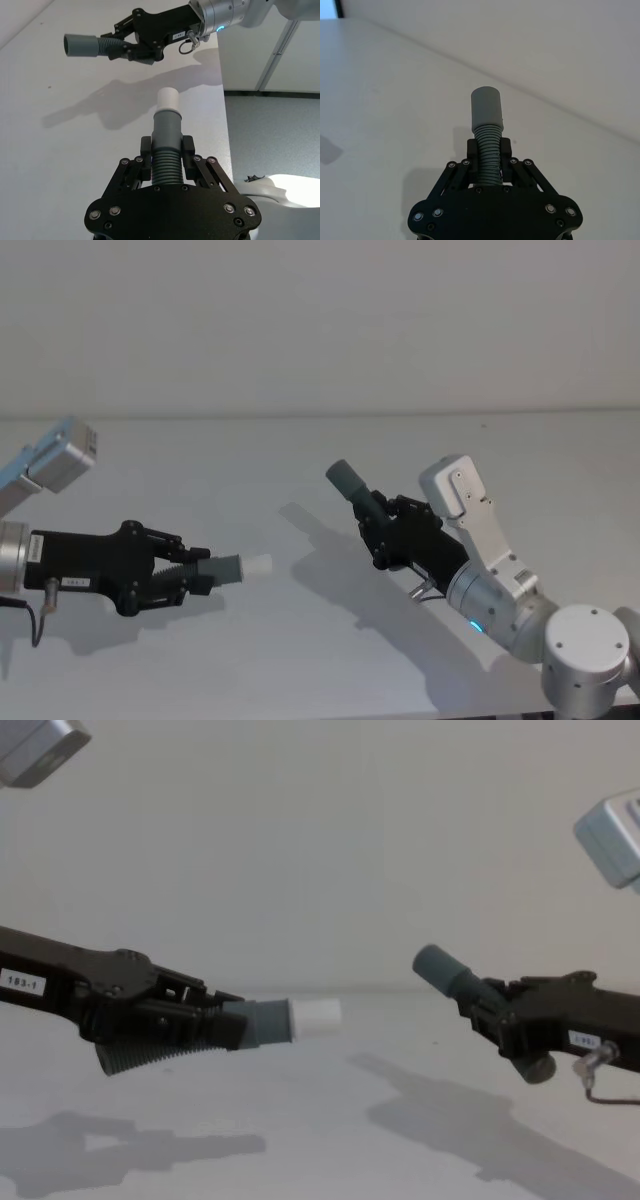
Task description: Use both hands to pick up one end of the pipe from the table, align the ends, and insert them.
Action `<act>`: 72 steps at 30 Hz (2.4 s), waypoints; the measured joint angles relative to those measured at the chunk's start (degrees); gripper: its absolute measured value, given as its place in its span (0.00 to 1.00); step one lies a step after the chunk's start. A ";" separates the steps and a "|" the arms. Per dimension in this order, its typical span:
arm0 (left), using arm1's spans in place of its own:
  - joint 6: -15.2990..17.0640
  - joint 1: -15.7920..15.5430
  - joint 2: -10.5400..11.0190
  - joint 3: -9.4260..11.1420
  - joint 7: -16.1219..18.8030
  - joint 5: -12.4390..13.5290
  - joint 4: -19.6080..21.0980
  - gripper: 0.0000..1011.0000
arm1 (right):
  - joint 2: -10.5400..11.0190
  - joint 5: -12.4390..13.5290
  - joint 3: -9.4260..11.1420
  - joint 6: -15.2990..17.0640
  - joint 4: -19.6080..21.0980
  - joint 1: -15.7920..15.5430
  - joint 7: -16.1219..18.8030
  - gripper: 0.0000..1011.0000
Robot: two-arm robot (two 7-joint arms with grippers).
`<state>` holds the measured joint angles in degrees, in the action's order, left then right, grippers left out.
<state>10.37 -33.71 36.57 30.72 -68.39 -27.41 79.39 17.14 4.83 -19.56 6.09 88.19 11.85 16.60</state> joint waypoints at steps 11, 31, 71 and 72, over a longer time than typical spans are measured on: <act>0.00 0.00 0.00 0.00 0.00 0.00 0.00 0.32 | 3.84 1.45 -0.65 -12.96 -3.35 2.30 7.77 0.22; 0.00 0.00 0.00 0.00 0.00 0.00 0.00 0.32 | 9.89 7.51 -3.27 -37.79 -12.29 9.13 25.45 0.22; 0.00 0.00 0.00 0.00 0.00 0.00 0.00 0.32 | 15.31 30.05 -14.69 -69.31 -26.09 25.22 64.79 0.22; 0.00 0.00 0.00 0.00 0.00 0.00 0.00 0.32 | 15.20 29.03 -14.38 -69.38 -26.04 25.23 64.47 0.22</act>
<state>10.37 -33.71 36.57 30.72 -68.39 -27.41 79.39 32.34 33.86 -33.93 -63.29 62.15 37.09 81.06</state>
